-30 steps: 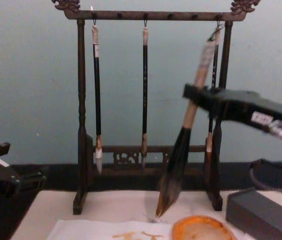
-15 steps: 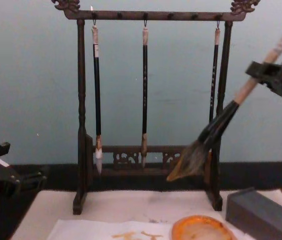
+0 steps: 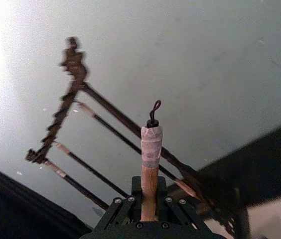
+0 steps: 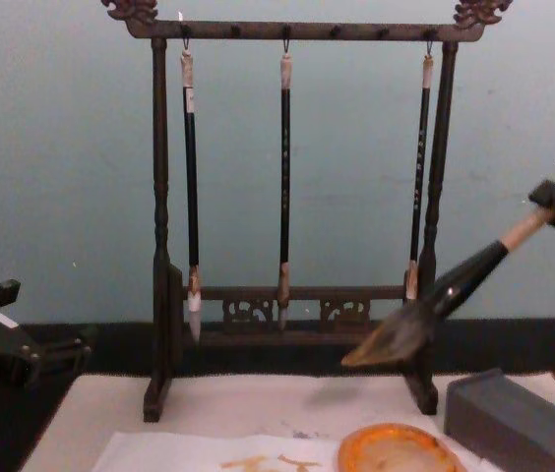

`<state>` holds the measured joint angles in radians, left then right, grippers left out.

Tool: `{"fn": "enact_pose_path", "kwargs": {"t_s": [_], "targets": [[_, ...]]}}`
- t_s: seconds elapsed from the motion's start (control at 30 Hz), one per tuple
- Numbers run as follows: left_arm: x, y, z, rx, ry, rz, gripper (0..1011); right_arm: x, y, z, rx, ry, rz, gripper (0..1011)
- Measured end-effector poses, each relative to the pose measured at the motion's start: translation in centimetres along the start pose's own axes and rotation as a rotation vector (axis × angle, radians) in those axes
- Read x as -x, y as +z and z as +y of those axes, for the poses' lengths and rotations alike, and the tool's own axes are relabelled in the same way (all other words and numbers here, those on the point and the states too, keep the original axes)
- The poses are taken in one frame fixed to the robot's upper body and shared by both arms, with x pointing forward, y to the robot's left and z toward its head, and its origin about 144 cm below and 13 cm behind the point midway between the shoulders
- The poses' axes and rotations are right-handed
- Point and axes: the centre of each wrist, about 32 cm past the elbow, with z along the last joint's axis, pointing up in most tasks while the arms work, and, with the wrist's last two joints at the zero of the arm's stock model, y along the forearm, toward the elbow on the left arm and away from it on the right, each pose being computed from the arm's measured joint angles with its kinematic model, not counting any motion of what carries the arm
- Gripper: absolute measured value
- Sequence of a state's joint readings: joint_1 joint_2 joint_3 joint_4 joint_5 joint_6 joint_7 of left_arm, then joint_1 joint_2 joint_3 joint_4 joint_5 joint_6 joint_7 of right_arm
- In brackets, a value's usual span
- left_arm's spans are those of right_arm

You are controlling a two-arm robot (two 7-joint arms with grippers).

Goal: Pick up the brush from the inkstone, write on the paper, then place the brush back to its original position.

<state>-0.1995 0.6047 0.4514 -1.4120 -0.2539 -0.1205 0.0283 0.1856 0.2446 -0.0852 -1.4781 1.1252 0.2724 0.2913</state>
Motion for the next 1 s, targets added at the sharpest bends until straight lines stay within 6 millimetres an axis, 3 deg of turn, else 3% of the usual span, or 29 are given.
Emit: {"fn": "enact_pose_path", "kwargs": {"t_s": [0.43, 1.0], "targets": [[0.0, 0.0, 0.0, 0.0, 0.0, 0.0, 1010, -2.8, -0.9, -0.6, 0.019, -0.102, 0.169, 173], [0.0, 0.0, 0.0, 0.0, 0.0, 0.0, 1010, -4.9, -1.8, -0.4, 0.043, -0.167, 0.252, 173]]}}
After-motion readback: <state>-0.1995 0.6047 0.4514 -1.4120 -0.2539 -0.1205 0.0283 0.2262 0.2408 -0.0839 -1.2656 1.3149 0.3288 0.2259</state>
